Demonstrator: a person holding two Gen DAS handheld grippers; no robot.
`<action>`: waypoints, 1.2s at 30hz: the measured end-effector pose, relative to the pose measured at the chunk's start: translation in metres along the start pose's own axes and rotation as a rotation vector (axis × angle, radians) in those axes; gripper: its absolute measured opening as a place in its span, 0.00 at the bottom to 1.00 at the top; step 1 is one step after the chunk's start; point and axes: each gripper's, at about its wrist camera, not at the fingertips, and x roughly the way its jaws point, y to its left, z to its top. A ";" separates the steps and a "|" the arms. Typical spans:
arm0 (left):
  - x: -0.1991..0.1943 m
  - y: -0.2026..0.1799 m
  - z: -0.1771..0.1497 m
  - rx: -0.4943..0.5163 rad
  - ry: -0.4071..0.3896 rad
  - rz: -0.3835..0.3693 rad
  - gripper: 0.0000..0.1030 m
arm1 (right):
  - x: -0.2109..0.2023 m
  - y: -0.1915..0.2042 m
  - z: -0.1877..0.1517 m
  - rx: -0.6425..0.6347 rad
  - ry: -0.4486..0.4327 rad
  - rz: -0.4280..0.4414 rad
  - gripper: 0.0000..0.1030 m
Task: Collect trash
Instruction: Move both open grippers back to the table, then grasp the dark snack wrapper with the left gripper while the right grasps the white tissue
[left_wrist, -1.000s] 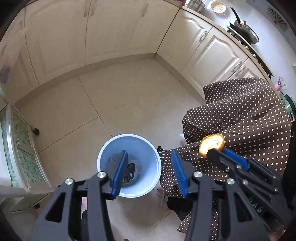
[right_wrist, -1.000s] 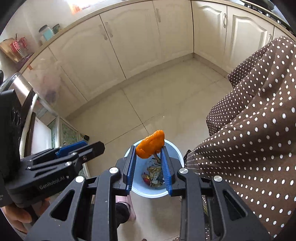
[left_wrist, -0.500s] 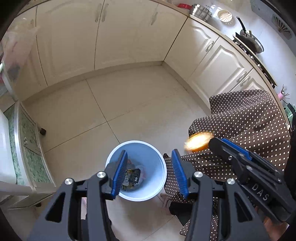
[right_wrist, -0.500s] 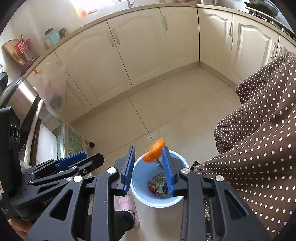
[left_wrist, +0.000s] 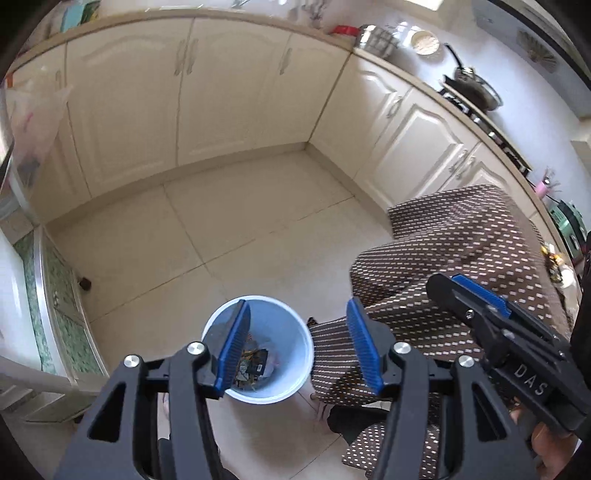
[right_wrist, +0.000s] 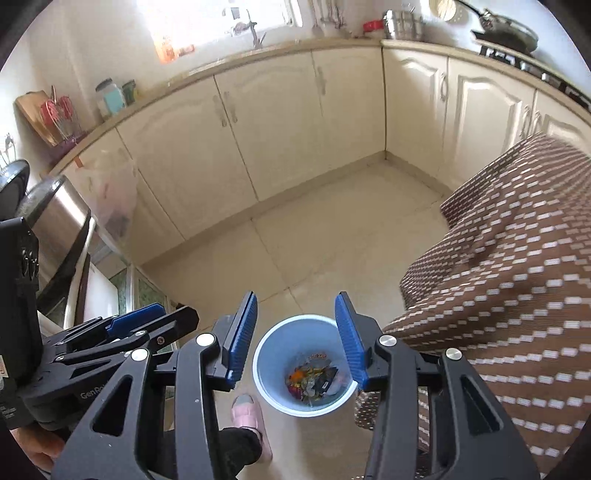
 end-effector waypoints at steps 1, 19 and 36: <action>-0.006 -0.008 0.000 0.011 -0.009 -0.008 0.52 | -0.009 -0.003 0.000 0.000 -0.014 -0.005 0.41; -0.054 -0.256 -0.015 0.339 -0.039 -0.268 0.59 | -0.222 -0.168 -0.028 0.166 -0.309 -0.297 0.48; 0.037 -0.390 0.004 0.444 0.032 -0.299 0.63 | -0.249 -0.320 -0.060 0.430 -0.315 -0.444 0.54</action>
